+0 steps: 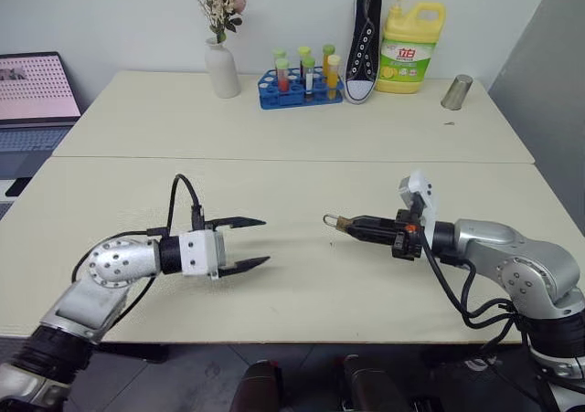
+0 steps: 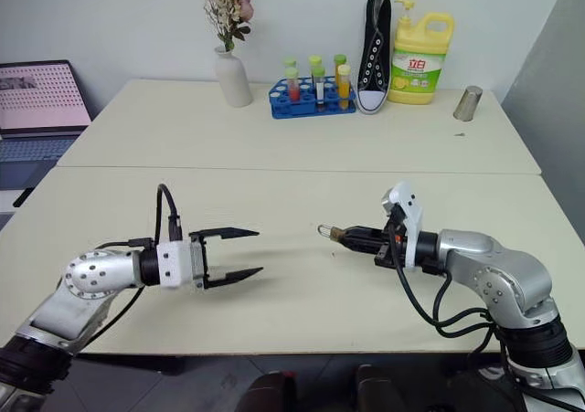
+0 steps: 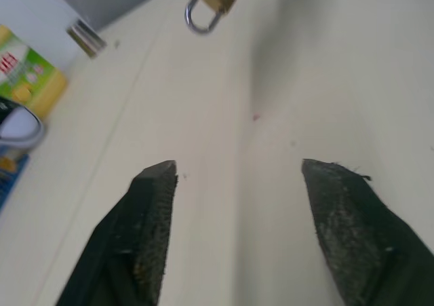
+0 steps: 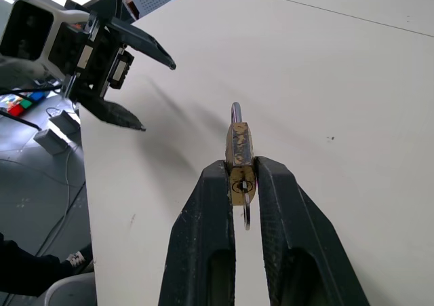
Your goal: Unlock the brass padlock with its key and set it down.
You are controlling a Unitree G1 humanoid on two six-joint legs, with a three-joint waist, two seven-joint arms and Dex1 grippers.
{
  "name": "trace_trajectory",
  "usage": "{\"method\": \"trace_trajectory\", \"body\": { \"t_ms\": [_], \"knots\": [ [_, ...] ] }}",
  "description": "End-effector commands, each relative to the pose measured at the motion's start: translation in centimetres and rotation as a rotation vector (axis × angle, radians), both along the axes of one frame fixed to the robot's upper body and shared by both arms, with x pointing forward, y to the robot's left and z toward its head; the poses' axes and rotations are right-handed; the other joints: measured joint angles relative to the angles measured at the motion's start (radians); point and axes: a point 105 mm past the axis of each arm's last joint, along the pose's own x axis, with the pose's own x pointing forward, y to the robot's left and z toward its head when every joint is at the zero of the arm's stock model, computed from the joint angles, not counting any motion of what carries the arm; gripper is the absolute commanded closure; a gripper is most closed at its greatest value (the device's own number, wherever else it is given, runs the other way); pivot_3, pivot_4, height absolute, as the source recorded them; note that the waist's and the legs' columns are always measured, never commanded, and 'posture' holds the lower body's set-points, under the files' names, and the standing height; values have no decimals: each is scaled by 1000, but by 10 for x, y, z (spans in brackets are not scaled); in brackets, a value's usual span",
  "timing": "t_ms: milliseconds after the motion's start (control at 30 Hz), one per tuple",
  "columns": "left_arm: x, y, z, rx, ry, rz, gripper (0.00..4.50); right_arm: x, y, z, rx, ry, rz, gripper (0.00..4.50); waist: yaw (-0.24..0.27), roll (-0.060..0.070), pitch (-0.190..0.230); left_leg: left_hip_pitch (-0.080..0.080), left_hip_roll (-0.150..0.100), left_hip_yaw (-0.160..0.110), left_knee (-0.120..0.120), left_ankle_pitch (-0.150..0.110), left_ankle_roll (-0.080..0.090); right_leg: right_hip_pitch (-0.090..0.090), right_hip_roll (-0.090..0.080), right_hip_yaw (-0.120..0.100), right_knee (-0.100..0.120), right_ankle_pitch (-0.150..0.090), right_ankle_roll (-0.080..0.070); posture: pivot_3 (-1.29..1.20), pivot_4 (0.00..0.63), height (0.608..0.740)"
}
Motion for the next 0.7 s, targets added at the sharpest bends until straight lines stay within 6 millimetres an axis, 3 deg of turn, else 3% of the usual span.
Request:
{"method": "trace_trajectory", "body": {
  "t_ms": [33,133,233,333,467,700],
  "knots": [
    [-8,-2,17,17,54,-64,2588,-1,-5,13,22,-53,3,4360,-1,0,0,0,0,0,0,0,0,0,0,0,0,0,0,0,150,740],
    [-13,2,12,97,65,-105,3576,-1,-5,14,20,-54,2,4360,-1,0,0,0,0,1,-1,0,0,0,0,0,0,0,0,0,150,740],
    [8,3,28,9,137,-29,4486,-3,-4,17,20,-72,7,4360,2,0,1,0,0,0,0,0,0,0,1,1,0,0,0,0,150,740],
    [21,-2,51,-125,254,12,4500,-5,-2,18,16,-84,19,4360,4,-1,1,-1,0,-1,1,0,0,0,3,0,0,0,0,0,150,740],
    [40,-27,75,-317,283,-2,4500,-10,1,22,19,-97,46,4360,4,-1,1,-1,-1,0,1,0,0,0,4,-1,-1,0,0,0,150,740],
    [38,-64,57,-293,339,-109,4500,-15,7,29,31,-122,74,4360,-4,-1,1,-1,0,1,0,0,0,-1,5,2,0,0,0,0,150,740]
  ]
}}
